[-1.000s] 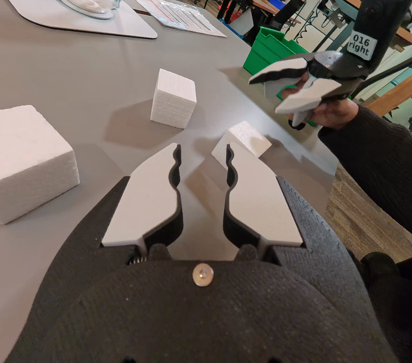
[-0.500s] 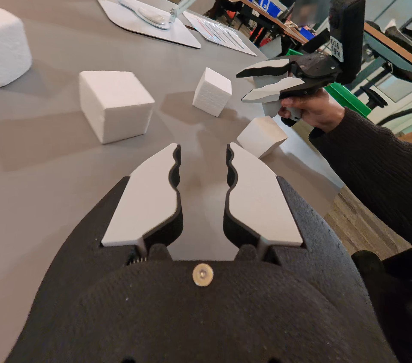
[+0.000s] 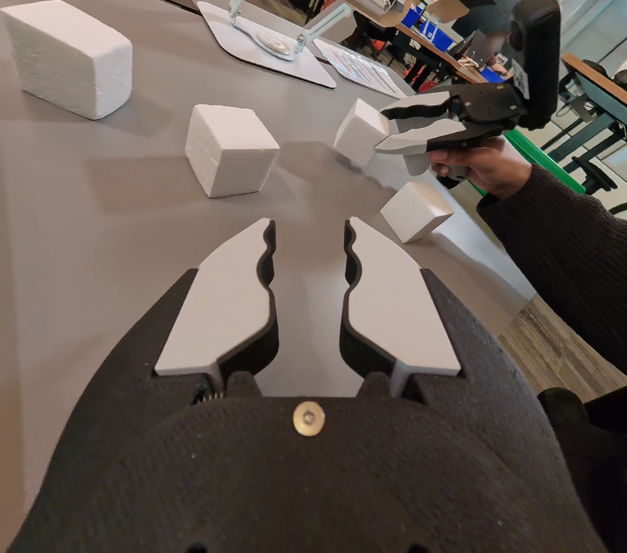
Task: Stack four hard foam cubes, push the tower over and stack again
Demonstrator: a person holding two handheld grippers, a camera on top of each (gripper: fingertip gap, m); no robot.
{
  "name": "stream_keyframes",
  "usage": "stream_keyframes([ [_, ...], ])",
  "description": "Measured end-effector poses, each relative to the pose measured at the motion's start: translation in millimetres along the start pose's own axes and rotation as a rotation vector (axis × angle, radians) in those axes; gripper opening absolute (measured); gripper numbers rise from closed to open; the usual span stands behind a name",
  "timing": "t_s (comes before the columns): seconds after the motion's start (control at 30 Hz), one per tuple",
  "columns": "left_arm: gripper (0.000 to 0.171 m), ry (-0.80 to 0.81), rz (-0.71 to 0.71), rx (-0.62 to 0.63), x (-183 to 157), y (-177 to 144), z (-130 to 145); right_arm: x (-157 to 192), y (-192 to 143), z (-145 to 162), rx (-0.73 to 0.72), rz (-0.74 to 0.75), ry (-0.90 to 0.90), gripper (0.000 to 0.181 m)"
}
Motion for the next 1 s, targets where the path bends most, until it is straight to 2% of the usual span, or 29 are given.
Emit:
stream_keyframes([
  [0.13, 0.04, 0.025, 0.037, 0.034, -8.5, 16.6, 0.9, -3.0, -30.5, 0.3, -0.083, -0.021, -0.027, 0.057],
  [0.27, 0.04, 0.043, 0.083, 0.07, -18.7, 37.0, 1.7, 16.7, -73.3, -2.8, -0.229, -0.233, -0.122, 0.056],
  [0.47, 0.04, 0.053, 0.145, 0.129, -31.6, 57.2, 6.7, 26.4, -112.8, -5.2, -0.233, -0.328, -0.156, 0.056],
  [0.6, 0.041, 0.064, 0.15, 0.13, -32.9, 56.2, 7.2, 45.3, -107.6, -4.7, -0.196, -0.49, -0.219, 0.056],
  [0.73, 0.041, 0.053, 0.133, 0.117, -28.6, 49.9, 6.2, 54.6, -92.7, -0.1, -0.151, -0.535, -0.31, 0.056],
  [1.0, 0.041, 0.034, 0.085, 0.077, -16.4, 32.5, 2.7, 30.5, -85.5, -6.0, -0.234, -0.548, -0.328, 0.056],
])
Point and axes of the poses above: each gripper's, where its closed fingertips meet, y out along the fingers, z out of its underside, x = y × z across the jaws, the point moved 7 cm from there along -y, back along the fingers, and after that the axes turned 8 degrees about -y, right-handed, at the moved point
